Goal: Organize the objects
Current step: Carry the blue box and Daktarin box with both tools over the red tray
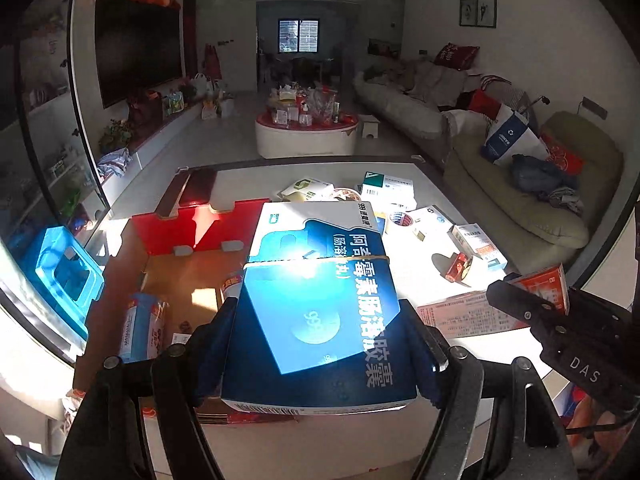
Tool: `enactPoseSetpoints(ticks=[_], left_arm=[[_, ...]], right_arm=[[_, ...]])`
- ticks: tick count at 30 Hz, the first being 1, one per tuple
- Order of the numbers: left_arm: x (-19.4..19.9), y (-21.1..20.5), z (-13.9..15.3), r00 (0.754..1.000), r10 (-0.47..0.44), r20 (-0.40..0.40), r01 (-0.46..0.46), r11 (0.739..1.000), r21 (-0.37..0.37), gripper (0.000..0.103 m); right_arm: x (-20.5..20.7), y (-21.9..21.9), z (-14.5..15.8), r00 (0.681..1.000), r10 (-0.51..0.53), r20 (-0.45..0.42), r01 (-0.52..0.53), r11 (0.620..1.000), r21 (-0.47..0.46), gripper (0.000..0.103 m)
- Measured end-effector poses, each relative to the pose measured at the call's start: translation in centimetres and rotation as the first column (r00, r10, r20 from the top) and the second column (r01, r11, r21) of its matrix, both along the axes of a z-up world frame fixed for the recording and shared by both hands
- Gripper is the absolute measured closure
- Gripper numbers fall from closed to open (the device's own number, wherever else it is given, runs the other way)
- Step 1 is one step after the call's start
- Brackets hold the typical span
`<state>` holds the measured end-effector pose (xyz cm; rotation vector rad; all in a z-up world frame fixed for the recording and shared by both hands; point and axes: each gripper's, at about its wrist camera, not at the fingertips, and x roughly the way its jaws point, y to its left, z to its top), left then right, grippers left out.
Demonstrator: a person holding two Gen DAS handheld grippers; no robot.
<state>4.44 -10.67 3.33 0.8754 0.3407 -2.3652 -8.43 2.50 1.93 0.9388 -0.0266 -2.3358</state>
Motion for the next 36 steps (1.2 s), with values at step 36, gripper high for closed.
enactPoseSetpoints(ticks=[36], left_arm=[[11.2,-9.7,0.8,0.957,0.286,-0.045,-0.289,0.956,-0.050,0.022]], right_arm=[[3.9,-17.6,4.0,0.958,0.274,-0.082,-0.274,0.962,0.019,0.079]])
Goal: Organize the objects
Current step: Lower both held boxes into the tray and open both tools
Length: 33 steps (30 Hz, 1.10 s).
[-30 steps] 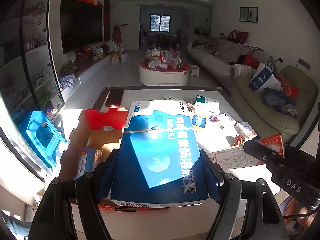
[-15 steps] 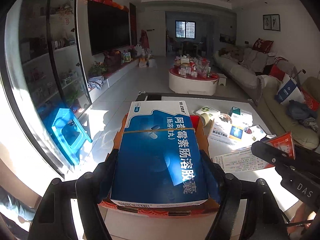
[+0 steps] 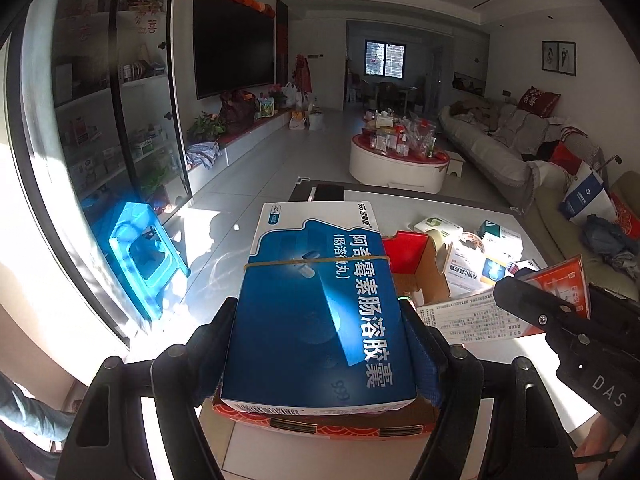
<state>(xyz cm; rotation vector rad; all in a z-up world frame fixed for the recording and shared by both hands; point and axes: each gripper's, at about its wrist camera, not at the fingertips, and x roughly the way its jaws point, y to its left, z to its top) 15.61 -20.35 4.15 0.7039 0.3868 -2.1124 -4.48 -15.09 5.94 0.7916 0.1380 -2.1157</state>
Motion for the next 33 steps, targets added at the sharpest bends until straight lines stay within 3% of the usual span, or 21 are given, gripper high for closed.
enactPoseSetpoints(ticks=[12,24,28,33], left_arm=[[1.2,-2.5,-2.1,0.999,-0.006,-0.040,0.010,0.996,0.092,0.022],[-3.1,-6.0,-5.2,0.999,-0.035,0.026,0.031,0.989,0.145,0.022],[-3.1,-5.9,-5.0,0.999,-0.034,0.017,0.032,0.993,0.116,0.022],[-3.7,-6.7,-6.0,0.999,-0.044,0.010,0.042,0.985,0.166,0.022]], right_arm=[[-0.9,-0.8,-1.2,1.000,-0.015,0.025,0.015,0.999,0.034,0.079],[-6.3,-6.8,-5.7,0.991,-0.017,0.133,-0.002,0.990,0.142,0.079],[-7.2,-6.5,-6.6,0.986,-0.048,0.163,0.027,0.991,0.130,0.078],[-7.2,-6.5,-6.8,0.987,-0.037,0.155,0.015,0.991,0.135,0.078]])
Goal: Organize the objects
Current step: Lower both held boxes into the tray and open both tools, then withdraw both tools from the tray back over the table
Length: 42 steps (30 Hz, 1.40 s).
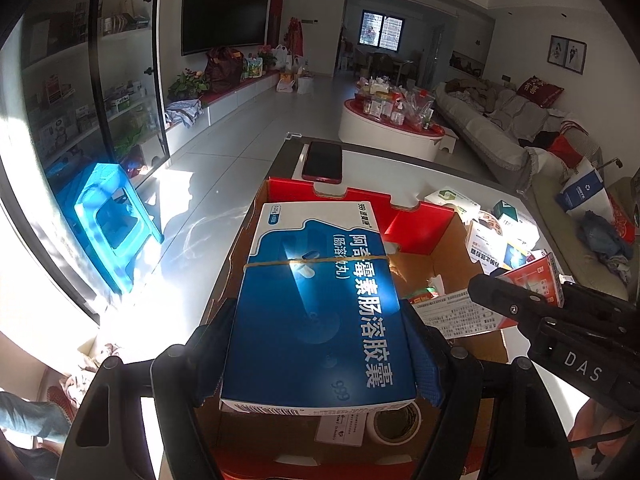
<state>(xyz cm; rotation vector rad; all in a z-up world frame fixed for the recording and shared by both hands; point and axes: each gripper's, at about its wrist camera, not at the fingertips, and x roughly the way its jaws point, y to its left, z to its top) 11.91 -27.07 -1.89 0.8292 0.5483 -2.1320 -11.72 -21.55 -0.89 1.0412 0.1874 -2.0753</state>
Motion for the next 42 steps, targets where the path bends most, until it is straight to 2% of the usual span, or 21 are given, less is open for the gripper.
enactPoseSetpoints(ticks=[2,3,7,15,23,26,29,33,35,39,42], left_arm=[[-0.3,-0.3,-0.3,1.000,0.005,0.011,-0.005,1.000,0.007,0.022],[-0.3,-0.4,-0.3,1.000,0.012,0.012,-0.012,1.000,0.003,0.020],[0.2,-0.6,-0.2,1.000,0.031,0.006,-0.031,1.000,0.001,0.005],[0.1,0.8,0.2,1.000,0.006,0.007,-0.006,1.000,0.004,0.003],[-0.7,4.4,0.7,0.998,-0.054,0.016,0.054,0.999,-0.010,0.003],[-1.3,6.1,1.0,0.996,-0.072,0.053,0.075,0.996,-0.053,0.003],[-2.1,7.1,0.9,0.991,-0.070,0.115,0.081,0.992,-0.096,0.002],[-3.5,8.6,1.3,0.988,-0.107,0.112,0.117,0.989,-0.086,0.002],[-4.7,10.3,1.8,0.984,-0.154,0.095,0.163,0.982,-0.094,0.001],[-8.6,13.9,2.2,0.955,-0.285,0.083,0.292,0.954,-0.076,0.000],[-12.3,16.6,2.2,0.924,-0.376,0.065,0.379,0.924,-0.042,0.000]], right_arm=[[0.0,-0.3,0.0,1.000,0.009,-0.004,-0.009,1.000,0.005,0.071],[0.1,-0.4,0.2,1.000,0.008,-0.011,-0.008,1.000,0.007,0.062],[0.1,0.1,0.9,0.999,-0.029,-0.037,0.029,1.000,-0.002,0.054],[0.3,3.1,2.1,0.997,-0.075,-0.019,0.073,0.996,-0.057,0.049],[2.3,6.5,1.7,0.997,-0.075,-0.012,0.074,0.996,-0.049,0.048],[3.2,7.8,1.6,0.998,-0.070,-0.011,0.069,0.997,-0.037,0.041],[3.9,9.2,1.7,0.993,-0.102,-0.061,0.102,0.995,0.006,0.031],[3.9,11.8,2.6,0.963,-0.210,-0.167,0.221,0.974,0.056,0.024],[3.5,13.7,2.8,0.944,-0.267,-0.194,0.278,0.960,0.031,0.018],[1.8,19.0,1.9,0.907,-0.385,-0.173,0.388,0.921,-0.014,0.017],[0.0,23.4,0.9,0.881,-0.460,-0.113,0.460,0.888,-0.028,0.017]])
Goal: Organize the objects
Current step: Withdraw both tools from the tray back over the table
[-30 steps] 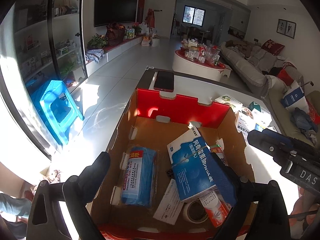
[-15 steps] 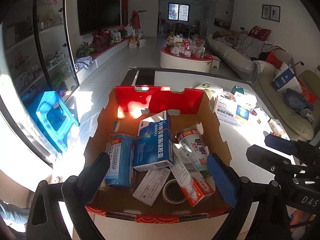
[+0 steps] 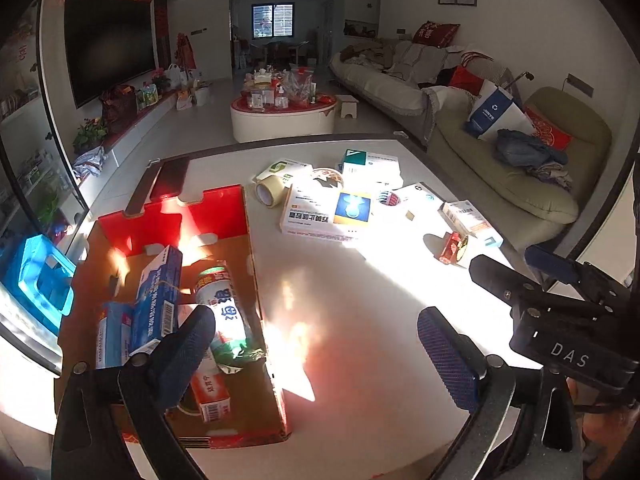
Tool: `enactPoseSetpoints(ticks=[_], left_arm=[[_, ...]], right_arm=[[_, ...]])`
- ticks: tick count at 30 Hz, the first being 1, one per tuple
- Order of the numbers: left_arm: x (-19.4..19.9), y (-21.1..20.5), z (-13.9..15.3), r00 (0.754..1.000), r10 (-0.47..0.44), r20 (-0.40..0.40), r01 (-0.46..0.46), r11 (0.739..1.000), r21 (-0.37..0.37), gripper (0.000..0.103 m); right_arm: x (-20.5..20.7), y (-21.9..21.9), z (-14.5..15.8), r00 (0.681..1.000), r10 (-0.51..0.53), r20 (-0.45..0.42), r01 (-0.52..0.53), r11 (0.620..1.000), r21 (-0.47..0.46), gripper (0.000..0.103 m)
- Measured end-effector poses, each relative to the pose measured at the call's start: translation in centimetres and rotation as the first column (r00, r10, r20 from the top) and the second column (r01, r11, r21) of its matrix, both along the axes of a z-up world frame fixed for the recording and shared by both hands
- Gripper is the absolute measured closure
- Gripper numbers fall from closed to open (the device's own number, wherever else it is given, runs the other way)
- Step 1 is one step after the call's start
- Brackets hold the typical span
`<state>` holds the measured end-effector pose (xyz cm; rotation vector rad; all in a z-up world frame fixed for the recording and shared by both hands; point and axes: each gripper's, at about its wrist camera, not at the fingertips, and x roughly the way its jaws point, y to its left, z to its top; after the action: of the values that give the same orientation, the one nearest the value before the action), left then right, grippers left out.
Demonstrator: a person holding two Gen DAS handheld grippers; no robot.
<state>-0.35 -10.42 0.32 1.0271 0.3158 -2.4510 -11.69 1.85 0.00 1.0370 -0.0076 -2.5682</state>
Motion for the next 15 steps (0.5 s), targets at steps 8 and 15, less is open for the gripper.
enactPoseSetpoints(ticks=[8,15], left_arm=[[-9.2,4.1,-2.8,0.991,-0.103,0.082,0.105,0.994,-0.024,0.000],[-15.5,4.0,-7.0,0.978,-0.131,0.160,0.126,0.991,0.042,0.002]], right_arm=[[-3.6,7.8,-2.6,0.979,-0.204,0.019,0.204,0.979,0.027,0.021],[-6.9,10.3,-5.2,0.962,-0.270,0.050,0.267,0.962,0.050,0.030]])
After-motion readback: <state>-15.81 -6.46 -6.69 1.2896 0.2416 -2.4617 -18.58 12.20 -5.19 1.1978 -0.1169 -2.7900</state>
